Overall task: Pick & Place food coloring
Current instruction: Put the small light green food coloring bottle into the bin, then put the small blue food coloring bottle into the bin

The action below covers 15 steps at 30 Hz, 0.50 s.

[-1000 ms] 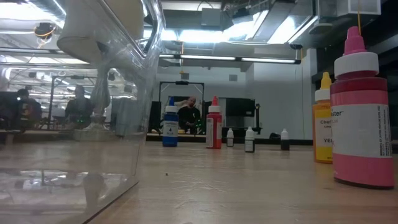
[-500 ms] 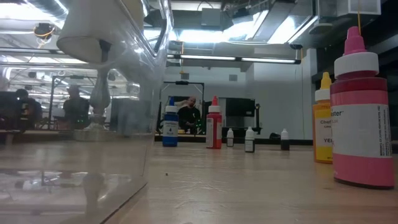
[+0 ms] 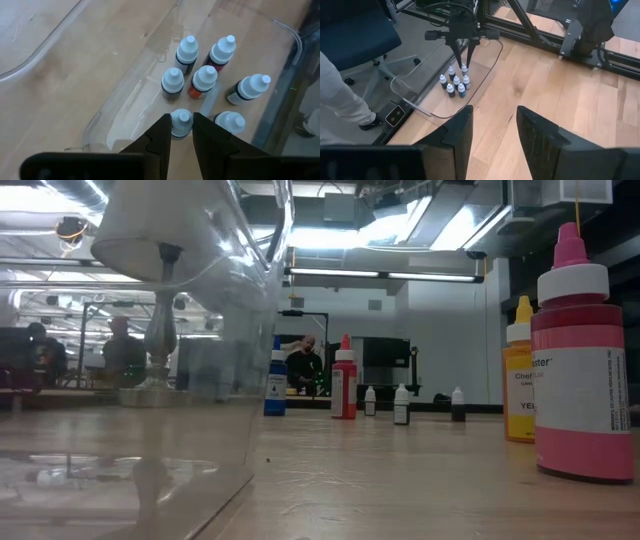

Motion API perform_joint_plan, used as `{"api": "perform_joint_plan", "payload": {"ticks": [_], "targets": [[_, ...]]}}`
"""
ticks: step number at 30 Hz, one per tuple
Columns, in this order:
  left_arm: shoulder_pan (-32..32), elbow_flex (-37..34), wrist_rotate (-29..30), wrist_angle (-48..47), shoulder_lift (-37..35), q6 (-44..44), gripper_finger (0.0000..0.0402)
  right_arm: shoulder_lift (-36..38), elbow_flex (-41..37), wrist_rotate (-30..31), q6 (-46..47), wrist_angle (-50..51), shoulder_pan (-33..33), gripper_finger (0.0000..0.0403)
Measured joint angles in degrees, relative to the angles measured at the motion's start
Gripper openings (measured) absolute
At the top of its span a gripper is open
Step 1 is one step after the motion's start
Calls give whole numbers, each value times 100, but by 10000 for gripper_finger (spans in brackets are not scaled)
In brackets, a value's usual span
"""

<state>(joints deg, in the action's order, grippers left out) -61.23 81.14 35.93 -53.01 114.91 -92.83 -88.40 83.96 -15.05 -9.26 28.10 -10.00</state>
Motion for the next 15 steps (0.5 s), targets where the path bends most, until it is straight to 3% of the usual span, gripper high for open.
{"api": "perform_joint_plan", "payload": {"ticks": [15], "targets": [[185,60,-98,179,-103,555,144,0,2,-4,-4,2,0,153]]}}
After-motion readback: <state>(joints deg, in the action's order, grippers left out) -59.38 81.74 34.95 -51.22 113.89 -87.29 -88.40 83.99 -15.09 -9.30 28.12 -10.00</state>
